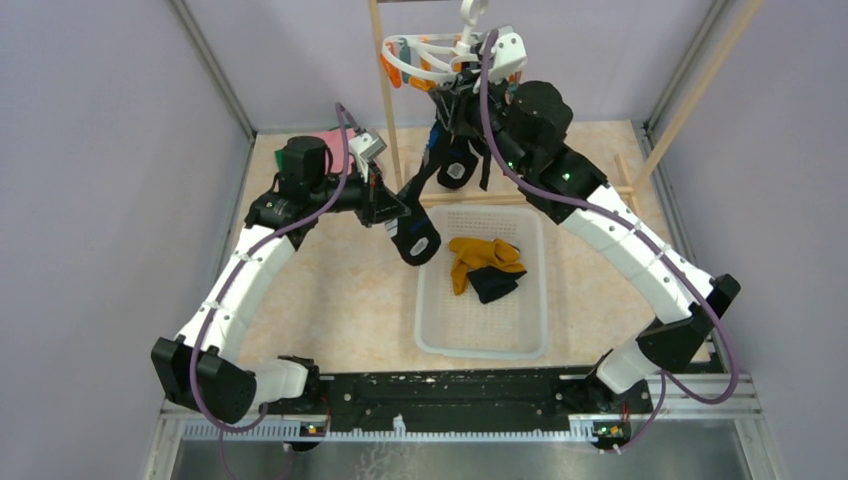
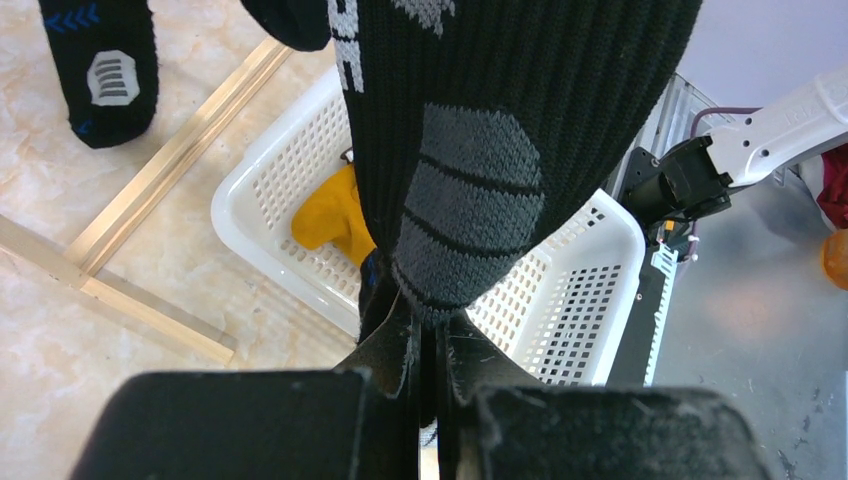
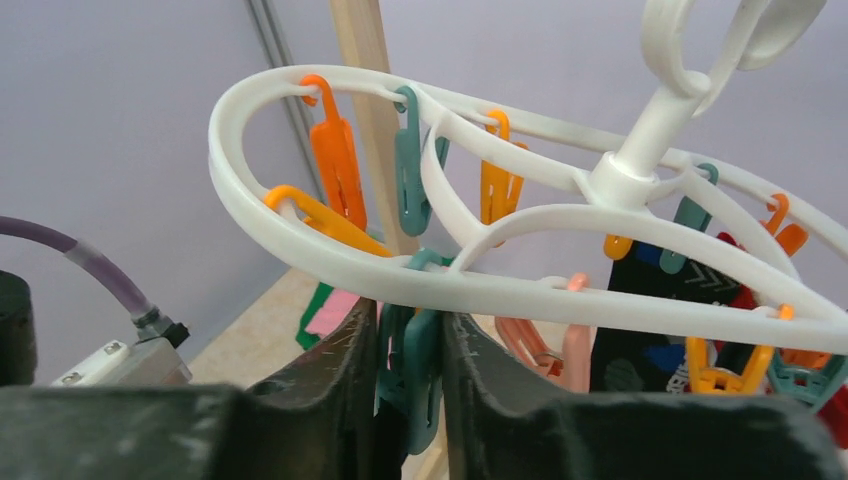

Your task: Remove the socks clipped to the hanger

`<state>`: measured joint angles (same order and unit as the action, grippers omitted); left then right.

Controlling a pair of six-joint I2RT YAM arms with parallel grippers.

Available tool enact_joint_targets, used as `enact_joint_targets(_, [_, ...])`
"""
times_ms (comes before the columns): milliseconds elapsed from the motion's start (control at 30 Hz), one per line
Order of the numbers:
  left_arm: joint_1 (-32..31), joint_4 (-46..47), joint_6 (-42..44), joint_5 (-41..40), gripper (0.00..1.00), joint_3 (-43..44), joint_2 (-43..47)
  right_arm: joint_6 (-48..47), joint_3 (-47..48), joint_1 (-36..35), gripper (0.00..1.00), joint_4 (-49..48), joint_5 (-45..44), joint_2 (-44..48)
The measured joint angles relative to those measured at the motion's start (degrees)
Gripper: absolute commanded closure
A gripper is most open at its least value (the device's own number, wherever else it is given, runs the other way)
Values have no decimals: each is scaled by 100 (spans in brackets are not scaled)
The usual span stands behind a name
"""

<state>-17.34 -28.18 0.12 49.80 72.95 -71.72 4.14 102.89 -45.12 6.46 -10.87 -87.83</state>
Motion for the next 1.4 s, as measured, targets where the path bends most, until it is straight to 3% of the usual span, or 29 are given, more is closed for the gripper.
enact_joint_targets(233, [-101,120,-195,0,100,-24,-4,92,9,94,99,9,190,-2])
enact_joint_targets(733, [-1663,529,-256,-428,99,-326,-846,365,74,120,100,11,557,-111])
enact_joint_targets(767, [-1690,531,-221,-466,83,-337,-876,380,74,125,97,13,577,-111])
enact_joint_targets(833, [-1700,533,-125,-538,42,-354,-892,400,74,133,86,22,603,-111])
enact_joint_targets(900, [-1709,544,9,-586,17,-358,-892,426,72,140,73,35,608,-111])
enact_joint_targets(1100, [-1716,393,339,-798,10,-391,-850,603,-393,138,49,-94,667,72])
enact_joint_targets(1133, [-1716,337,435,-852,10,-424,-807,634,-557,138,35,-94,669,151])
enact_joint_targets(1167, [-1716,304,474,-874,8,-446,-776,656,-769,138,8,-94,664,245])
enact_joint_targets(1200, [-1716,275,531,-894,7,-481,-726,702,-931,138,2,-83,660,321])
enact_joint_targets(1400, [-1716,-2,802,-957,6,-562,-546,848,-1674,138,1,-44,640,767])
